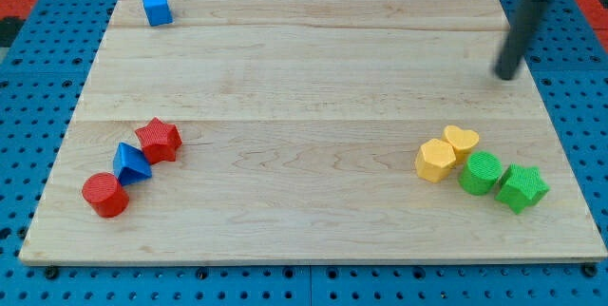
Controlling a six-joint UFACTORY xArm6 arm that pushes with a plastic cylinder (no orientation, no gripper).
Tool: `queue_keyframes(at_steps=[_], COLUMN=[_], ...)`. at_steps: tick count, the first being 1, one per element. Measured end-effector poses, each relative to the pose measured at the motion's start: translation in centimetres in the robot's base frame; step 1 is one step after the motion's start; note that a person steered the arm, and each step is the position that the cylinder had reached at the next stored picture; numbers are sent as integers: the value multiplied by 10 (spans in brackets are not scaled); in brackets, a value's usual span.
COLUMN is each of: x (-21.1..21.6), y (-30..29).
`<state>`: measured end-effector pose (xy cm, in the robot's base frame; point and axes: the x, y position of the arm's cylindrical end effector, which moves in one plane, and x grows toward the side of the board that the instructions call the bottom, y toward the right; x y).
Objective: Slide the green circle to center
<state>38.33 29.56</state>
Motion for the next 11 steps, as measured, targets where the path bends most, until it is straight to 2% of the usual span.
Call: queue_keyframes(at_steps=[1, 2, 3, 4, 5, 6, 7, 8, 9, 11], x=[88, 123, 128, 136, 165, 156, 126, 172, 172, 57], y=[32, -22, -103, -72, -97, -187, -255, -246, -302, -323])
